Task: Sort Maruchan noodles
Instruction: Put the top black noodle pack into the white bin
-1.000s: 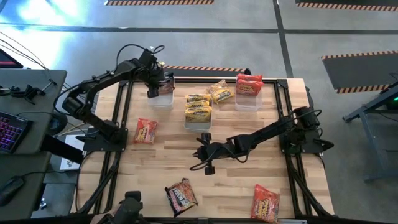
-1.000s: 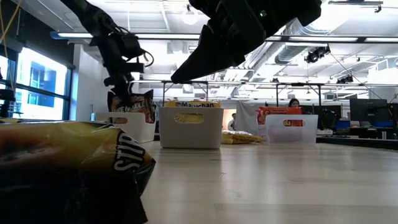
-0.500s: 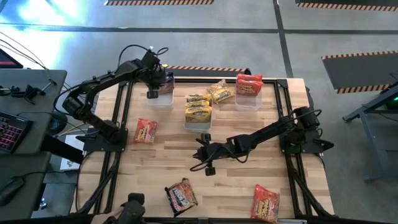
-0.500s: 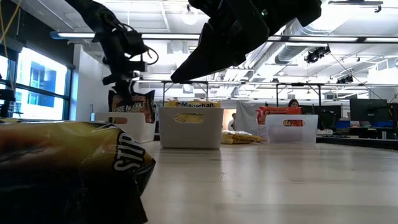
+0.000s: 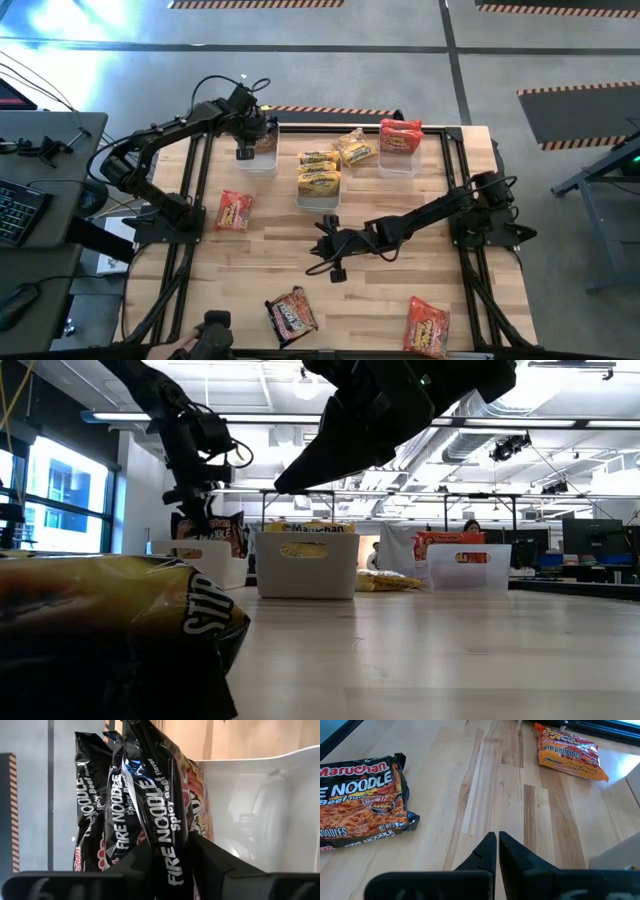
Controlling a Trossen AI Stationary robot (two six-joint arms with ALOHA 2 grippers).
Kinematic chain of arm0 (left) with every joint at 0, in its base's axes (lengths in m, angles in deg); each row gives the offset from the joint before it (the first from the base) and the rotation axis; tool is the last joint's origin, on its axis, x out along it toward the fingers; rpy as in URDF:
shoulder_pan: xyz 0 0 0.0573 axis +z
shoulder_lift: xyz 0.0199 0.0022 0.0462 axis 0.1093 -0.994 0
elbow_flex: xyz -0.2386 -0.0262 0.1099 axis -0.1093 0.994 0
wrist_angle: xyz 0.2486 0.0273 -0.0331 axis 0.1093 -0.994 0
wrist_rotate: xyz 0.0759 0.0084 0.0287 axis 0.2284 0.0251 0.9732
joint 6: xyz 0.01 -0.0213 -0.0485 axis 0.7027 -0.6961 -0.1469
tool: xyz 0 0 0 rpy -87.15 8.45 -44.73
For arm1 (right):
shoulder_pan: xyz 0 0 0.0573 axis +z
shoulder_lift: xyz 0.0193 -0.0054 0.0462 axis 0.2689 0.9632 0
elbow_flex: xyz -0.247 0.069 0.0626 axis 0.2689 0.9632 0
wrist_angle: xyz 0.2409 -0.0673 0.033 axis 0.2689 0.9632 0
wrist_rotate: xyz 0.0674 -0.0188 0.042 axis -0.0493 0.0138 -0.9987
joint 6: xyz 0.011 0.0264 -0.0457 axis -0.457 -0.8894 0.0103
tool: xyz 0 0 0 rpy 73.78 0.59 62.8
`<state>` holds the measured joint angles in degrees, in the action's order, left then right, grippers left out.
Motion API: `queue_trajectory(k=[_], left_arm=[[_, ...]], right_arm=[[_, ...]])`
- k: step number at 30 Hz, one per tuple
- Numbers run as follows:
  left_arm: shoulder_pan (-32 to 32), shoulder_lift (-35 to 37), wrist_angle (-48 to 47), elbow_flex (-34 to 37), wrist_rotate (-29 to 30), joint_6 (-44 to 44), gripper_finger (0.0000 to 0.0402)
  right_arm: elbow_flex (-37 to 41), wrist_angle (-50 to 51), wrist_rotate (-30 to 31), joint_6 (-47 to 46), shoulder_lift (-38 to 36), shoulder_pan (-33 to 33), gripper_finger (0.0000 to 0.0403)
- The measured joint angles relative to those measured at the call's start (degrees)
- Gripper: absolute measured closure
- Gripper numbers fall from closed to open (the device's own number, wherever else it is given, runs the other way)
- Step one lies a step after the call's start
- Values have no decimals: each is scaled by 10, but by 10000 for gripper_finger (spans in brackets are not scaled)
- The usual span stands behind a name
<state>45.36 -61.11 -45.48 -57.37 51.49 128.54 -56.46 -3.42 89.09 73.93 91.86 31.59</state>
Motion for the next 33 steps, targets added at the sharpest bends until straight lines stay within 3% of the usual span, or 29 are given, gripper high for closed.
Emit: queue_trajectory(k=[7,12,19,33], left_arm=[[-11,0,-4,-3,38,-15,266],[-27,1,-5,-12,49,-16,258],[-39,1,-8,-11,25,-36,282],[-36,1,3,-10,9,-45,330]], right_arm=[[0,0,0,4,0,0,401],[0,3,6,8,0,-3,401],[4,1,33,-14,0,-6,401],[82,-112,36,-21,1,-15,401]])
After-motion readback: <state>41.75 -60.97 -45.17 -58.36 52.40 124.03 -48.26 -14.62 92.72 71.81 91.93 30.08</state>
